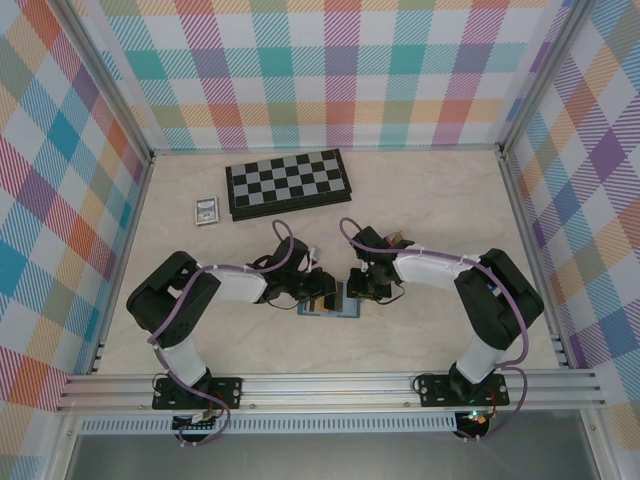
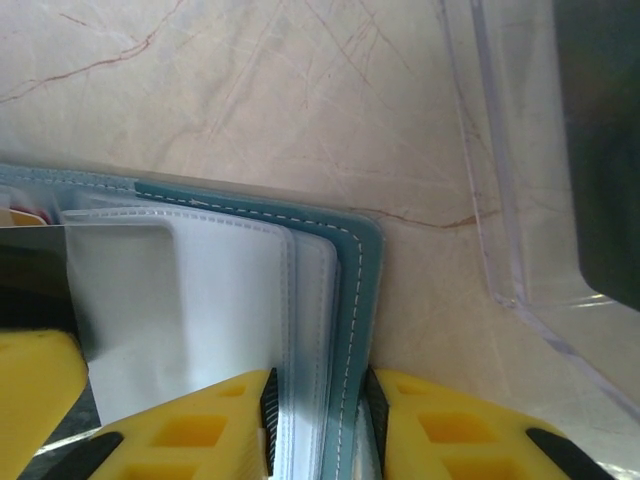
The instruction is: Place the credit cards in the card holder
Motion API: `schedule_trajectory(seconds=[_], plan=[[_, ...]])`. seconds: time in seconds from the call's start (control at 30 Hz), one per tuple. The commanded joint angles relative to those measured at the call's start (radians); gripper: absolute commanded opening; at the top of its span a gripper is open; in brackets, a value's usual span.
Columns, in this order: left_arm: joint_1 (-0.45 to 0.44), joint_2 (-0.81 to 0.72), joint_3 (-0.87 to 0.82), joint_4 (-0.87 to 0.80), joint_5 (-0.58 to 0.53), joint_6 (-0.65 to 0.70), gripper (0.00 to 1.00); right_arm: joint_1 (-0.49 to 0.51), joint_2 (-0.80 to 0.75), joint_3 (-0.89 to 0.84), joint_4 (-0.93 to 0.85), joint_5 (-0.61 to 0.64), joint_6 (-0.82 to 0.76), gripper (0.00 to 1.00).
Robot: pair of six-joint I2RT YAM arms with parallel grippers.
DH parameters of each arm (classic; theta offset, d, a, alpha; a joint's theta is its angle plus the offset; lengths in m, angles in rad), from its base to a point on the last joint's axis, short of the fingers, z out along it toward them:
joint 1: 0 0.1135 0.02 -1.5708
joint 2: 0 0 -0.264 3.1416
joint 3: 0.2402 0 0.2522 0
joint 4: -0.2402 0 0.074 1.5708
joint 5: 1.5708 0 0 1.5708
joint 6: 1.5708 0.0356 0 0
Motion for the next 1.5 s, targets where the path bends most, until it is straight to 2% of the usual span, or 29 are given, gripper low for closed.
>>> schedule_trajectory(seconds=[0.0, 0.33, 0.53, 0.6, 0.7, 0.8, 0.93, 1.2, 1.4, 1.47], plan=[[-0.019, -0.007, 0.0, -0.144, -0.061, 0.027, 0.24, -0.002, -0.007, -0.025, -0.027, 0.027, 0.015, 0.31], [-0.02, -0.065, 0.027, -0.276, -0.091, 0.084, 0.37, -0.005, -0.046, -0.025, -0.076, 0.058, 0.018, 0.34], [-0.02, -0.106, 0.021, -0.33, -0.122, 0.104, 0.38, -0.009, -0.047, -0.028, -0.073, 0.049, 0.019, 0.3], [-0.02, -0.118, 0.018, -0.344, -0.138, 0.107, 0.38, -0.008, -0.043, -0.03, -0.057, 0.029, 0.019, 0.27], [-0.02, -0.119, 0.016, -0.331, -0.126, 0.104, 0.26, -0.007, -0.046, -0.037, -0.019, -0.02, 0.024, 0.26], [-0.02, -0.107, 0.014, -0.318, -0.12, 0.102, 0.18, -0.007, -0.065, -0.041, 0.012, -0.059, 0.028, 0.31], [-0.021, -0.083, 0.008, -0.273, -0.095, 0.083, 0.18, -0.007, -0.08, -0.036, 0.047, -0.106, 0.022, 0.4], [-0.022, -0.062, 0.016, -0.253, -0.085, 0.074, 0.19, 0.011, 0.011, 0.035, -0.02, -0.078, -0.017, 0.54], [-0.021, -0.095, 0.021, -0.296, -0.106, 0.085, 0.25, 0.044, 0.054, 0.089, -0.104, 0.015, -0.03, 0.53], [-0.022, -0.111, 0.024, -0.323, -0.126, 0.088, 0.31, 0.047, 0.067, 0.097, -0.118, 0.037, -0.024, 0.51]])
